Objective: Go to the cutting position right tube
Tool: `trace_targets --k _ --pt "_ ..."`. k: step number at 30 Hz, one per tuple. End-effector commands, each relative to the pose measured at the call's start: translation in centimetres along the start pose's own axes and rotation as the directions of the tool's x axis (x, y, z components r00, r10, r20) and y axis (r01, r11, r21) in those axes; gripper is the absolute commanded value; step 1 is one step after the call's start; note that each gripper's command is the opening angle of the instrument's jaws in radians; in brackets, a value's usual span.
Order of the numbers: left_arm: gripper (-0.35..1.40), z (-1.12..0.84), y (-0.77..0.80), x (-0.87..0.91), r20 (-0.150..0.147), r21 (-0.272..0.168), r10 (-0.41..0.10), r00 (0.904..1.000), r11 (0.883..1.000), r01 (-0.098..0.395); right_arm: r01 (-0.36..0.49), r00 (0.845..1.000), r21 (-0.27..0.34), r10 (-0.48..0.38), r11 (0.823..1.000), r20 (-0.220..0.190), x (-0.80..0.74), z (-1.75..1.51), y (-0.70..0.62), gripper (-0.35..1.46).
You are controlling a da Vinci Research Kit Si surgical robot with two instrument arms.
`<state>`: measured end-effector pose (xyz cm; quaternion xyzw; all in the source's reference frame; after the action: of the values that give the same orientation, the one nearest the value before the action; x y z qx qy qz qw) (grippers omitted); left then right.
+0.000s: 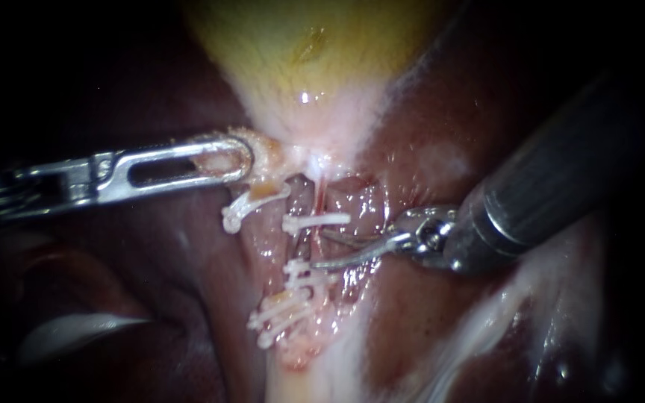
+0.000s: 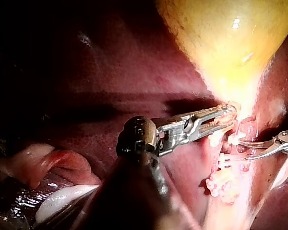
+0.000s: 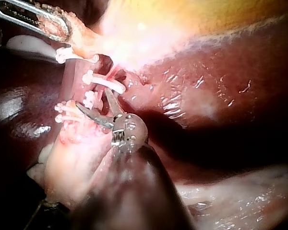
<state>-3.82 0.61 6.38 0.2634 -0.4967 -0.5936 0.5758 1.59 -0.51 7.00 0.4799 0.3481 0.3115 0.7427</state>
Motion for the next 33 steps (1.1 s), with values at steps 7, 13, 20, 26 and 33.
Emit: trace_targets --k 7,13,20,26,33 --pt "-0.35 -0.01 0.00 0.00 0.000 -0.001 0.000 1.0000 1.000 0.000 -0.025 1.000 0.000 0.025 1.000 0.002 -0.02 -0.03 0.04 1.40" --pt "-0.35 -0.01 -0.01 0.00 0.000 -0.001 0.000 1.0000 1.000 0.000 -0.024 1.000 -0.001 0.024 1.000 0.002 -0.03 -0.02 0.08 1.40" --pt "-0.35 -0.02 -0.01 0.00 0.000 -0.001 0.000 1.0000 1.000 0.000 -0.026 1.000 -0.008 0.026 1.000 0.006 -0.06 0.02 0.17 1.40" --pt "-0.35 -0.02 -0.01 0.00 0.000 -0.001 0.000 1.0000 1.000 0.000 -0.022 1.000 0.001 0.022 1.000 -0.002 -0.04 0.04 0.21 1.40" --pt "-0.35 -0.01 -0.01 0.00 0.001 -0.001 0.000 1.0000 1.000 0.000 0.011 0.999 0.080 -0.008 0.997 -0.047 0.05 0.16 0.20 1.40"
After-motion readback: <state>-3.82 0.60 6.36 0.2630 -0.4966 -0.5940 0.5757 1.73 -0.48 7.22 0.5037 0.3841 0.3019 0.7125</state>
